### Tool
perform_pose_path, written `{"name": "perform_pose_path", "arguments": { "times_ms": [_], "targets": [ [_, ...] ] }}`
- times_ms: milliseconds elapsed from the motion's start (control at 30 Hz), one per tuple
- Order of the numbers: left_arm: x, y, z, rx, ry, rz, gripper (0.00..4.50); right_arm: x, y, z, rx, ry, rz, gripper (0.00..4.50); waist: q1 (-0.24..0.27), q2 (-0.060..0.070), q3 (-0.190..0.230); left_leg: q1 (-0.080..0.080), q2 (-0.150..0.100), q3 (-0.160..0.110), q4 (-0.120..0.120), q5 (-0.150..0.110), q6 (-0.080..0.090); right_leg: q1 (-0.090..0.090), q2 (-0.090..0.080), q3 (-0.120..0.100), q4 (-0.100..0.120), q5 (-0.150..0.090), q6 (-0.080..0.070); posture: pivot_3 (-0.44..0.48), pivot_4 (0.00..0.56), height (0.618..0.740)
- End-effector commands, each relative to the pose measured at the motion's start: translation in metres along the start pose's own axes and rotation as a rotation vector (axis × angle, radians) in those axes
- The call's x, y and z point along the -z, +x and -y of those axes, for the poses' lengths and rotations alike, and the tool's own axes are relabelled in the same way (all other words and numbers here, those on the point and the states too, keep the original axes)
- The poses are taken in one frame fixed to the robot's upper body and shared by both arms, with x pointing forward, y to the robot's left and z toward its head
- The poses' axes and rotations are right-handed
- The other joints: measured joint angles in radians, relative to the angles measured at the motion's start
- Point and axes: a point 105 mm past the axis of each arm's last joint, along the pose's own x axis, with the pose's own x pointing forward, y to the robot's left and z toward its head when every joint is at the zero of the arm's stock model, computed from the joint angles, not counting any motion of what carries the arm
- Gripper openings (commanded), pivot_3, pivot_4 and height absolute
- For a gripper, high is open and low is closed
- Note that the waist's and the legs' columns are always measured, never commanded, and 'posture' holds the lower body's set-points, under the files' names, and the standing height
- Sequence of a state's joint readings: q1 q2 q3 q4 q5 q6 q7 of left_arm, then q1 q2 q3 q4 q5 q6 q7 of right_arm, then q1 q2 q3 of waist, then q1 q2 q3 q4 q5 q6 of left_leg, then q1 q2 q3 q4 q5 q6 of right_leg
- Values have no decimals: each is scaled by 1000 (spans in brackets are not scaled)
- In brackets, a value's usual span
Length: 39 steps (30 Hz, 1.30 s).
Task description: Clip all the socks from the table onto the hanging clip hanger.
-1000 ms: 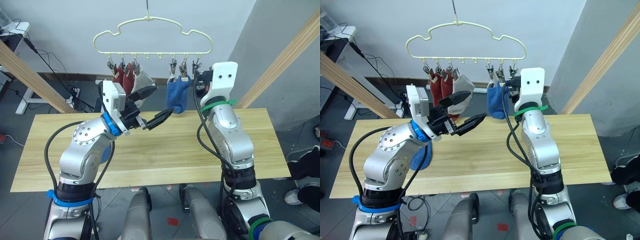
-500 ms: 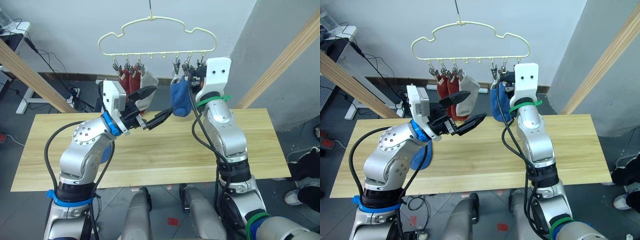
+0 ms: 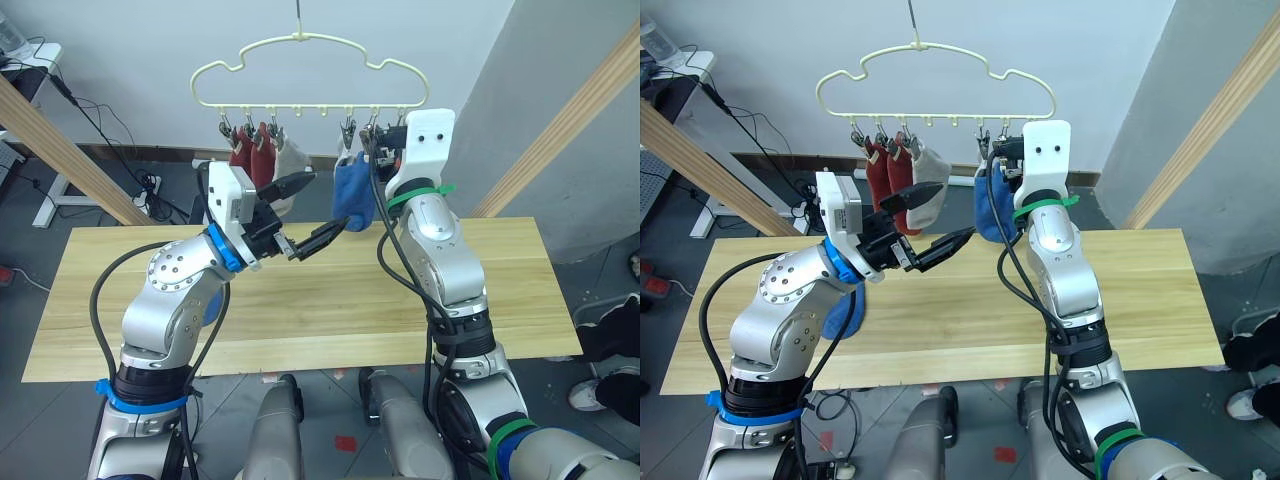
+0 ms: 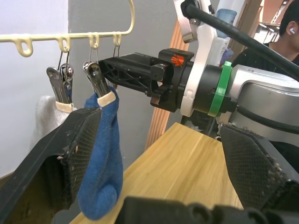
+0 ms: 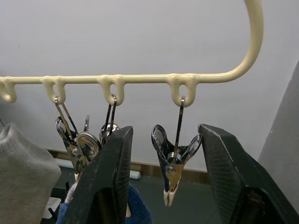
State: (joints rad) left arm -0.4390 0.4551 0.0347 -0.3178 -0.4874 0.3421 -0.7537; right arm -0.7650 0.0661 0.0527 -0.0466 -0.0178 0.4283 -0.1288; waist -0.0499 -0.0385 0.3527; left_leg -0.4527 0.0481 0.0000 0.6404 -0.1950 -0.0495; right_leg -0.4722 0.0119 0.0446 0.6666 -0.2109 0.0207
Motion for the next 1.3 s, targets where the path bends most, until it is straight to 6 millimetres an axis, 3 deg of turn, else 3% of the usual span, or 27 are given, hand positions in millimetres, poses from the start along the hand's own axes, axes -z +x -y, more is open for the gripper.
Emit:
{"name": "perform_pose_path", "arguments": {
  "times_ms": [33,333,567,700,833,1033,1200,1300],
  "targets": [
    [-9,2,5,16,33,35,4500,-19,2,-1,1,11,74,2317,0,0,0,0,0,0,0,0,0,0,0,0,0,0,0,-10,342,740],
    [-8,2,6,12,31,35,4500,-22,3,-3,-13,10,87,31,1,0,0,0,0,0,0,0,0,0,0,0,0,0,0,-6,344,740],
    [0,-2,10,15,13,10,4500,-20,-2,11,-57,-10,58,9,2,0,0,0,0,0,0,0,0,0,0,0,0,0,0,-23,345,740],
    [26,-16,6,-30,-18,-92,4500,-18,-8,19,-179,45,-22,9,4,0,0,0,0,0,0,0,0,0,0,0,0,0,0,-29,345,740],
    [85,-61,-23,-218,15,-355,4500,-19,-22,39,-434,119,-211,9,4,0,0,1,0,0,1,0,0,1,0,0,1,0,0,-60,343,740],
    [115,-111,-59,-410,80,-505,4500,-23,-33,41,-612,437,-447,9,1,0,0,1,1,0,4,0,1,0,0,0,5,0,0,-65,339,740],
    [128,-134,-73,-525,61,-552,4500,-30,-39,37,-692,522,-505,9,2,0,0,0,0,1,4,0,1,-1,-1,0,6,0,0,-52,339,740],
    [154,-153,-90,-639,1,-643,4500,-31,-34,35,-689,534,-514,9,6,0,0,0,-1,1,4,0,1,-1,-2,0,6,0,0,-51,341,740]
  ]
}}
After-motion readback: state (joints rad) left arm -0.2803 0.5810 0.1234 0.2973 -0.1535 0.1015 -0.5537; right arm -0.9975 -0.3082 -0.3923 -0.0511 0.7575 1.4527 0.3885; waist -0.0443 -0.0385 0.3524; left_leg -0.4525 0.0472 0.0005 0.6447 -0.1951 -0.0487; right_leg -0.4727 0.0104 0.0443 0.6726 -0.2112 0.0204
